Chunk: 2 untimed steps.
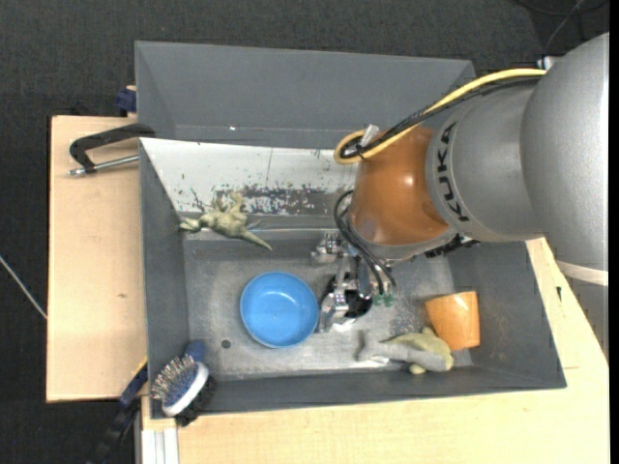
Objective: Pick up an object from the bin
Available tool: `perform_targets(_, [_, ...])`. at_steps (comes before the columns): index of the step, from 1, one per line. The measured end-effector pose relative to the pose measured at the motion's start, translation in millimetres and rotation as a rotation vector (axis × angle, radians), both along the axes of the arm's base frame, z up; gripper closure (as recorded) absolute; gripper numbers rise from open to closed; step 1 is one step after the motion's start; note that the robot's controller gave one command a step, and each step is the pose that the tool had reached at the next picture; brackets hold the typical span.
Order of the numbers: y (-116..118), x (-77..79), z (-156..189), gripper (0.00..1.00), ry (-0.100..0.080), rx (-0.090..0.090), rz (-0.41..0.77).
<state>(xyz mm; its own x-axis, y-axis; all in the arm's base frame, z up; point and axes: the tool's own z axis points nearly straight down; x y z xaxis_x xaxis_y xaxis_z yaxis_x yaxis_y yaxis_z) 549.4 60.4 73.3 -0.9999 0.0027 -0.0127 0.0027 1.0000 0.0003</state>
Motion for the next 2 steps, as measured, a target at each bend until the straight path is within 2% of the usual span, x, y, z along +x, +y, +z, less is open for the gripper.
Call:
perform_targets(1, [-46.2,-14.7,1.5,0.0,0.006,0.002,-0.023])
perform_targets(2, [-43.9,-12.7,2.9,1.0,-0.001,0.003,-0.02])
